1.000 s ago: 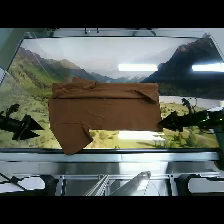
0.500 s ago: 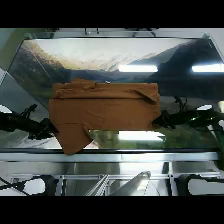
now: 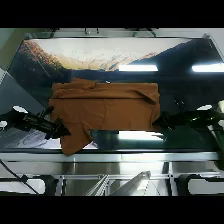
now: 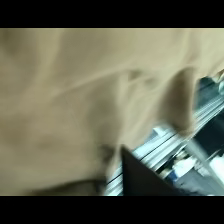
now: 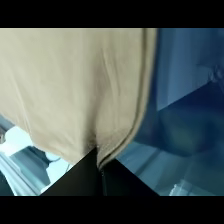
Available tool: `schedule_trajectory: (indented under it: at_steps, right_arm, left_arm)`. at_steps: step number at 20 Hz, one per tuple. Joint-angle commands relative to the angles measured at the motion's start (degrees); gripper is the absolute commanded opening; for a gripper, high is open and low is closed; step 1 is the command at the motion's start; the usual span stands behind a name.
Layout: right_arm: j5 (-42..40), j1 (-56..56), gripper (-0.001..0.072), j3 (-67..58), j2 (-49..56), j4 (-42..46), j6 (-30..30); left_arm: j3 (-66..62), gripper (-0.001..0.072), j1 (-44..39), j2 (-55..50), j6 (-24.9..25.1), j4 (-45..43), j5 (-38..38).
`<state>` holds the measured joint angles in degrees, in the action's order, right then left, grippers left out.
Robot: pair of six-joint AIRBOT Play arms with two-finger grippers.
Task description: Fold the shirts.
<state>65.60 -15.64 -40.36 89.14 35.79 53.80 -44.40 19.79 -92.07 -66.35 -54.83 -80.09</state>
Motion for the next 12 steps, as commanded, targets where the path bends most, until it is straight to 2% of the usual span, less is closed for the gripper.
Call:
schedule_trajectory:
  at_steps: [1,8,10,12]
  right_arm:
    - [4.46,-2.27,0.002,-0.07,-0.74,-0.68,0.24]
    - [15.74,-10.86,0.002,-0.07,-4.94,-0.61,1.4]
    - [18.73,-12.61,0.0019,-0.09,-6.78,-3.17,0.94]
    - [18.43,-12.72,0.0019,-0.31,-8.37,-8.2,-0.9]
  left_arm:
    - [0.04,0.0026,2.32,1.2,0.76,-0.87,-6.45]
    - [0.02,0.0027,16.06,16.61,0.79,0.02,-6.78]
    - [0.02,0.0027,20.06,20.15,2.67,5.79,-6.93]
    - [-0.92,0.0027,21.99,22.21,4.85,14.43,-7.56]
